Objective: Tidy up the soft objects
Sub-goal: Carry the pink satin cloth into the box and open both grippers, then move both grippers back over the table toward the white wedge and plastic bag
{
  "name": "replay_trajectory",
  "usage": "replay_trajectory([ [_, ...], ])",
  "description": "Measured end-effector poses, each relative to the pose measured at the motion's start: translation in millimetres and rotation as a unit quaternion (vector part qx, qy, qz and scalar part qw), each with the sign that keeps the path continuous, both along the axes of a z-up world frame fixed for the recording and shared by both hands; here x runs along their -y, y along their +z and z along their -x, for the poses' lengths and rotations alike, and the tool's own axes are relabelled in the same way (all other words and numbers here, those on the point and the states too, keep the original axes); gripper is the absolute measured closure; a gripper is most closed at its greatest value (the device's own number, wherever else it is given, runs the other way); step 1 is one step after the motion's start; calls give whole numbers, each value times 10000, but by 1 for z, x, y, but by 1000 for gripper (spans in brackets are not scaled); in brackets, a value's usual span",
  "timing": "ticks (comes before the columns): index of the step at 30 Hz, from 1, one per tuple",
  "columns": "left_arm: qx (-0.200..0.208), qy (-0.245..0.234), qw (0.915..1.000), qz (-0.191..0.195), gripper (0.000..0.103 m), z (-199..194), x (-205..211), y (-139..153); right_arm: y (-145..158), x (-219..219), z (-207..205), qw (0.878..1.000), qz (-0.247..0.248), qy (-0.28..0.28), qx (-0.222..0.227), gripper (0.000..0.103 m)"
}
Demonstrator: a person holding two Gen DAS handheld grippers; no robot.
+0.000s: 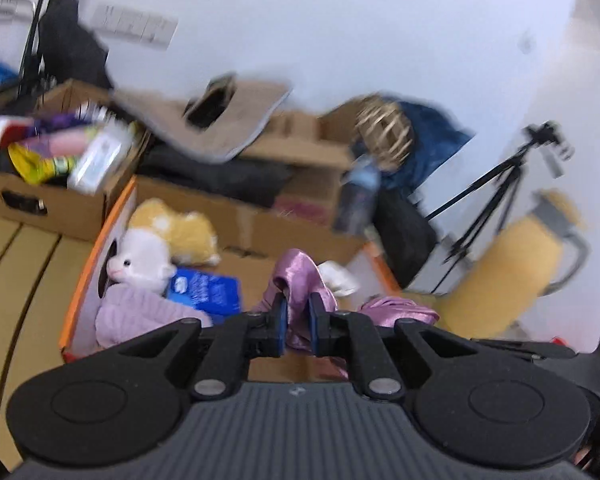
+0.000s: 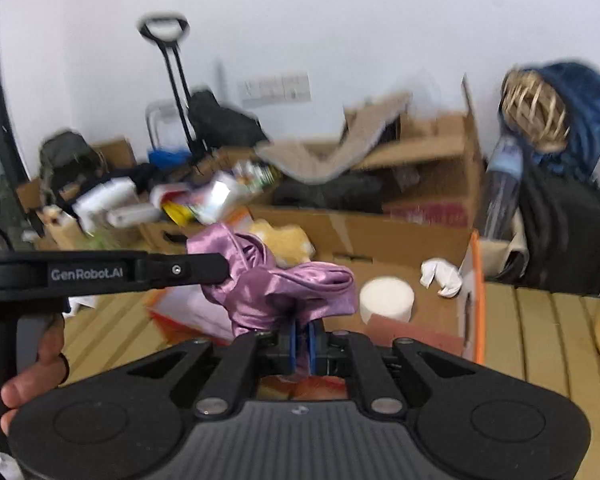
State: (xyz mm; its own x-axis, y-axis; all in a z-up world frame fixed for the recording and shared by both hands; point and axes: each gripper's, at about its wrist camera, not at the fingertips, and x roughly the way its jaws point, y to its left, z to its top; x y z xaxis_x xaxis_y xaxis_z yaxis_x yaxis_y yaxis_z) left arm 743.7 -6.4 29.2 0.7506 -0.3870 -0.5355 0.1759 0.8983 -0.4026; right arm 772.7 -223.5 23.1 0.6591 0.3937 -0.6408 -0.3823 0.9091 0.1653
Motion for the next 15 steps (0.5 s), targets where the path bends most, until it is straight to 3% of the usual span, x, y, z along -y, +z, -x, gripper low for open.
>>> replay_trajectory([
  [4, -582, -18, 9969, -537, 90, -31, 8, -48, -45, -12, -40, 9982, 347, 23, -493, 95],
  [7, -555, -68, 9948, -856, 88, -30, 9, -62, -65, -18, -43, 9961, 447, 277, -702, 93],
  [10, -401, -133, 9957, -829, 65, -21, 4, -56, -65, -11, -45, 9952, 253, 353, -873, 86],
  [12, -282, -116, 9959, -852, 63, -16, 3, -44, -59, -4, -44, 9946, 173, 372, -950, 79],
  [15, -120, -184, 9954, -930, 63, 1, 1, -23, -34, 9, -34, 9964, 118, 224, -813, 59],
])
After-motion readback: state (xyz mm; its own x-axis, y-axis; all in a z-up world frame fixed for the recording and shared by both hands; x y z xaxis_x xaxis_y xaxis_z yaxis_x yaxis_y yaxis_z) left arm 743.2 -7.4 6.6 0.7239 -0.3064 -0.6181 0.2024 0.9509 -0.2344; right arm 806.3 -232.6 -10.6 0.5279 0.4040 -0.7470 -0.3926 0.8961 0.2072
